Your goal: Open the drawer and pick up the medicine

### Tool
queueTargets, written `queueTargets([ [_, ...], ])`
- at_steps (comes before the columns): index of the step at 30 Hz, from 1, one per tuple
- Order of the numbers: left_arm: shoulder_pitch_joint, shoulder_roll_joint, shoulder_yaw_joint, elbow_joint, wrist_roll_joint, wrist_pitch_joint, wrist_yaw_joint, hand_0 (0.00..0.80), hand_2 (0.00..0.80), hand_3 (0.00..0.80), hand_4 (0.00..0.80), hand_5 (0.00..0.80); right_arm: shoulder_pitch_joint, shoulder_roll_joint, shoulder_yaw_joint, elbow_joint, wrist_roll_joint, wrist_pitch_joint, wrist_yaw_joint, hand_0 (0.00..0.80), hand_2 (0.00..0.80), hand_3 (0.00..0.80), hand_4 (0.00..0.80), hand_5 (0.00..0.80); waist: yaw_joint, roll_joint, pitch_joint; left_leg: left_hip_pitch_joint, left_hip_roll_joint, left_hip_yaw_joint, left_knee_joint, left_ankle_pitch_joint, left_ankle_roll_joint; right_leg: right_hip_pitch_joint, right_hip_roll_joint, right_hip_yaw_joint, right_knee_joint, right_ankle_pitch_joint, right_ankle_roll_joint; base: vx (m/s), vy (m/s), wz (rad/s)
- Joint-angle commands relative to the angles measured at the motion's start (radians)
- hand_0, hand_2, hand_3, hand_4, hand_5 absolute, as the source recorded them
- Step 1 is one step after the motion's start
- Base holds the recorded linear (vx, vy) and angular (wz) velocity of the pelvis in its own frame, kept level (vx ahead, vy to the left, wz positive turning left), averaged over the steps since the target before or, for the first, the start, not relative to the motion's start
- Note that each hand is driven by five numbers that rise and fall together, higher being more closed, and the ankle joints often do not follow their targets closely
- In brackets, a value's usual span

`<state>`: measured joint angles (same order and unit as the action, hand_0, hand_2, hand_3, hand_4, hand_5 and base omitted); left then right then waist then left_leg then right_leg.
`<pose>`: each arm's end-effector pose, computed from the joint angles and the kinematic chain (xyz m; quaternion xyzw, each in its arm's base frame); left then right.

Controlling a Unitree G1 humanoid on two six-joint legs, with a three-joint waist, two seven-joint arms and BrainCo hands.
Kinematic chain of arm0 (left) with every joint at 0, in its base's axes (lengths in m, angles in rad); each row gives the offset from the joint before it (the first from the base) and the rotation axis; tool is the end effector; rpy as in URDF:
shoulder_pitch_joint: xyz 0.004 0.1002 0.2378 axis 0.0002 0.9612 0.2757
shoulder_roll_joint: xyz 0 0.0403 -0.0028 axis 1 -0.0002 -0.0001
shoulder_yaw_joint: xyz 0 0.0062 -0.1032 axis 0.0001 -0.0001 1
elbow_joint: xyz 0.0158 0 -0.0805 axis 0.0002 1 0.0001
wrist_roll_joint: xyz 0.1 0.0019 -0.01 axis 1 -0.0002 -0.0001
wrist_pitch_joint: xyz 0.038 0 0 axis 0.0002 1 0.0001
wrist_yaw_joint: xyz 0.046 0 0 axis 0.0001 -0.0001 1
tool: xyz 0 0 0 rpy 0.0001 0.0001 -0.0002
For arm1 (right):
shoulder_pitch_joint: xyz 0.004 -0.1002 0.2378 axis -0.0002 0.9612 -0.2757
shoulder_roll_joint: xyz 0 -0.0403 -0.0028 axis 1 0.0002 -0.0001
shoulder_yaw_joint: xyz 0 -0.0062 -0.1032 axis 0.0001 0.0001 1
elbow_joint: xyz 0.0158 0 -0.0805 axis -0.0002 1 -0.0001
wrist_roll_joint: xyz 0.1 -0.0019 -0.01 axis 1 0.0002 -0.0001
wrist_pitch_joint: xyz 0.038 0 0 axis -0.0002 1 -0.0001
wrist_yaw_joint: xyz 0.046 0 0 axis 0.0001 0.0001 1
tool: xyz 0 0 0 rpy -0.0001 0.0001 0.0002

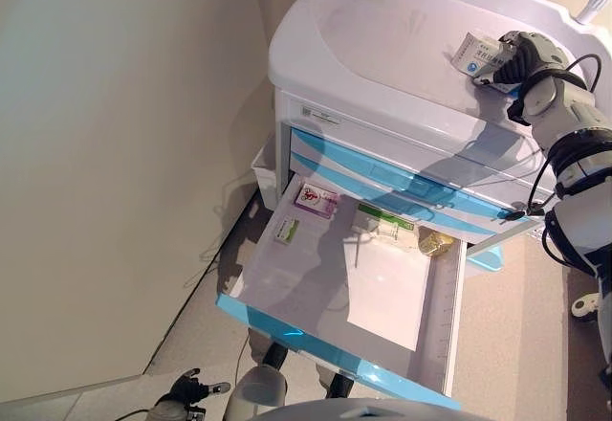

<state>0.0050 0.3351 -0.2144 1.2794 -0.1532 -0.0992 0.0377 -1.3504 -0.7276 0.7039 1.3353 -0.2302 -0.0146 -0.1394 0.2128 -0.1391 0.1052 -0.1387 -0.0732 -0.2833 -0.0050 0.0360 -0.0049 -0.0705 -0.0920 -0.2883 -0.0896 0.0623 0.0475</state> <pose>0.0646 0.2550 -0.1080 0.1492 0.5562 0.0689 0.8146 0.3572 -0.2781 0.2481 -0.5970 0.0192 -0.1794 0.7817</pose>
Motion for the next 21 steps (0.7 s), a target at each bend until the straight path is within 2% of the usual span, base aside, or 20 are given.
queueTargets([
  [1,-0.023,0.013,-0.014,0.023,-0.012,-0.012,0.011,0.0,0.0,0.0,0.0,0.0,-0.063,-0.027,0.055,0.019,-0.008,0.002,0.003,0.0,0.0,0.0,0.0,0.0,0.033,-0.006,0.008,-0.005,-0.038,0.024,-0.081,0.06,0.025,0.023,-0.023,-0.023,0.08,-0.004,0.054,0.0,0.0,0.0],
  [7,-0.024,0.014,-0.008,0.027,-0.008,-0.01,0.01,0.0,0.0,0.0,0.0,0.0,-0.067,-0.041,0.043,-0.005,0.015,-0.003,-0.01,0.0,0.0,0.0,0.0,0.0,0.026,-0.008,0.004,-0.001,-0.034,0.028,-0.081,0.058,0.023,0.026,-0.023,-0.022,0.079,-0.004,0.054,0.0,0.0,0.0],
  [11,-0.023,0.013,0.001,0.03,-0.007,-0.011,0.011,0.0,0.0,0.0,0.0,0.0,-0.064,-0.075,0.018,-0.061,0.054,-0.012,-0.038,0.0,0.0,0.0,0.0,0.0,0.013,-0.009,0.002,0.004,-0.031,0.033,-0.082,0.056,0.023,0.028,-0.021,-0.02,0.08,-0.005,0.054,0.0,0.0,0.0],
  [13,-0.017,0.01,0.013,0.033,-0.003,-0.011,0.013,0.0,0.0,0.0,0.0,0.0,-0.054,-0.117,-0.023,-0.155,0.096,-0.02,-0.076,0.0,0.0,0.0,0.0,0.0,0.0,-0.005,-0.001,0.01,-0.028,0.042,-0.082,0.053,0.024,0.03,-0.02,-0.013,0.083,-0.007,0.054,0.0,0.0,0.0],
  [15,-0.017,0.011,0.012,0.033,-0.003,-0.011,0.013,0.0,0.0,0.0,0.0,0.0,-0.052,-0.118,-0.025,-0.157,0.096,-0.018,-0.076,0.0,0.0,0.0,0.0,0.0,0.001,-0.006,-0.001,0.011,-0.027,0.042,-0.082,0.053,0.024,0.03,-0.02,-0.013,0.083,-0.007,0.054,0.0,0.0,0.0],
  [16,-0.014,0.007,0.025,0.036,-0.003,-0.011,0.018,0.0,0.0,0.0,0.0,0.0,-0.027,-0.158,-0.099,-0.227,0.177,-0.038,-0.124,0.0,0.0,0.0,0.0,0.0,-0.012,0.0,-0.002,0.017,-0.024,0.051,-0.082,0.049,0.024,0.03,-0.019,-0.004,0.082,-0.007,0.053,0.0,0.0,0.0],
  [19,-0.008,0.006,0.034,0.038,-0.003,-0.012,0.018,0.0,0.0,0.0,0.0,0.0,0.009,-0.187,-0.164,-0.312,0.234,-0.054,-0.149,0.0,0.0,0.0,0.0,0.0,-0.022,0.002,-0.005,0.023,-0.022,0.06,-0.082,0.046,0.025,0.032,-0.018,0.004,0.082,-0.008,0.053,0.002,0.005,-0.03],
  [21,0.002,0.001,0.042,0.047,0.0,-0.013,0.021,0.0,0.0,0.0,0.0,0.0,0.074,-0.214,-0.293,-0.362,0.395,-0.114,-0.189,0.0,0.0,0.0,0.0,0.0,-0.037,0.011,-0.013,0.036,-0.017,0.078,-0.082,0.038,0.027,0.039,-0.017,0.016,0.081,-0.01,0.052,0.019,0.014,-0.12],
])
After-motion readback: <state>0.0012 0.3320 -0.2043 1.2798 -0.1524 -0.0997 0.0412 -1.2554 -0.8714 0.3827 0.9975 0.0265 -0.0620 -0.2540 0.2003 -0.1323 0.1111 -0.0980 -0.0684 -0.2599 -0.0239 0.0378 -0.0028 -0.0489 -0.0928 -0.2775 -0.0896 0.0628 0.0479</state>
